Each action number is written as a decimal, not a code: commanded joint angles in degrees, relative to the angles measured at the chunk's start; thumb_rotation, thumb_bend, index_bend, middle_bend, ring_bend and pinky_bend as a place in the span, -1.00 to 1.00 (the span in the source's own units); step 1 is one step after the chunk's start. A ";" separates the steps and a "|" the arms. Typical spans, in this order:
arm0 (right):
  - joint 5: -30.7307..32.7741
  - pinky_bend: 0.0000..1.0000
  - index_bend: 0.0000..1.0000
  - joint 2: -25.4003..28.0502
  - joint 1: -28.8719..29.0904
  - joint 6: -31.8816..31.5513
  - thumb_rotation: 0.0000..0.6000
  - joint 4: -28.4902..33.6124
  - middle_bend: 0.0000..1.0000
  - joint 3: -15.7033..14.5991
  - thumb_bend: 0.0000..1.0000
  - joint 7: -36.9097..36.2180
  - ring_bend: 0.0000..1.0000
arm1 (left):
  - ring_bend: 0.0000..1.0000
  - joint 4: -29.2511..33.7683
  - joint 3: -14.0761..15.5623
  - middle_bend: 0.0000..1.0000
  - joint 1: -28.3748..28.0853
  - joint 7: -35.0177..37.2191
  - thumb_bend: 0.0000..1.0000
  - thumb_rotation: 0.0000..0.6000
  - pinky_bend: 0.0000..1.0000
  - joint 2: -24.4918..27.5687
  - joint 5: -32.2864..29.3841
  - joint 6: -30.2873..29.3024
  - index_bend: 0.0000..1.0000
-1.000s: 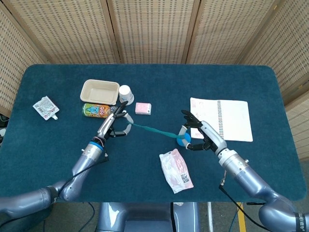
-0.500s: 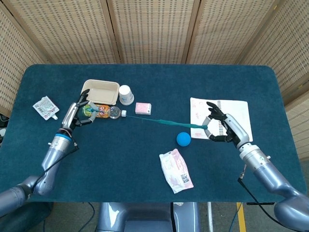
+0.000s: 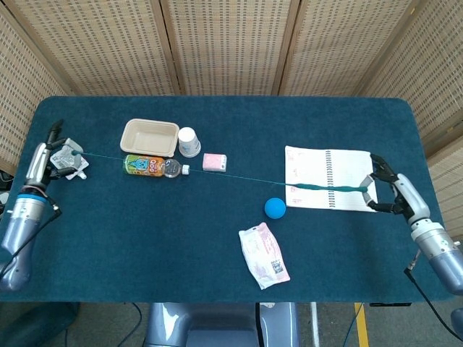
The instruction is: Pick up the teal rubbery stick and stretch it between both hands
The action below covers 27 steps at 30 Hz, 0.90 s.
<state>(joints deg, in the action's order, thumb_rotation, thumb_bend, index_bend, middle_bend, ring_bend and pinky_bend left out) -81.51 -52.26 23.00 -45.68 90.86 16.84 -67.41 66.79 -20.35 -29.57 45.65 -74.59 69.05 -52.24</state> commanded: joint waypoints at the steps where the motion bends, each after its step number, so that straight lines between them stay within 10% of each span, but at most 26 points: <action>1: -4.49 -1.00 0.81 -0.11 -1.69 -3.02 1.00 -4.36 -0.94 -3.13 0.70 -5.22 -1.00 | -1.00 -1.54 0.17 -1.00 1.13 0.93 -0.01 1.00 -1.00 1.92 -0.18 -0.05 0.57; 16: -12.12 -1.00 0.81 -1.97 -3.86 -11.43 1.00 -16.93 -0.94 -12.20 0.70 -17.83 -1.00 | -1.00 -2.71 1.41 -1.00 2.62 4.39 0.00 1.00 -1.00 8.03 1.53 1.54 0.57; 27: -12.01 -1.00 0.81 2.71 2.55 -10.39 1.00 -6.04 -0.93 -11.14 0.69 -14.79 -1.00 | -1.00 9.99 5.13 -1.00 3.60 -8.94 0.00 1.00 -1.00 11.75 5.03 -2.45 0.57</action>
<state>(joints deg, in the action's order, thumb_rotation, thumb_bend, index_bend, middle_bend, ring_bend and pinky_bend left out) -94.47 -51.00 23.36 -57.72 81.88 4.84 -83.93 72.36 -16.56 -26.29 41.79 -64.07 73.22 -53.11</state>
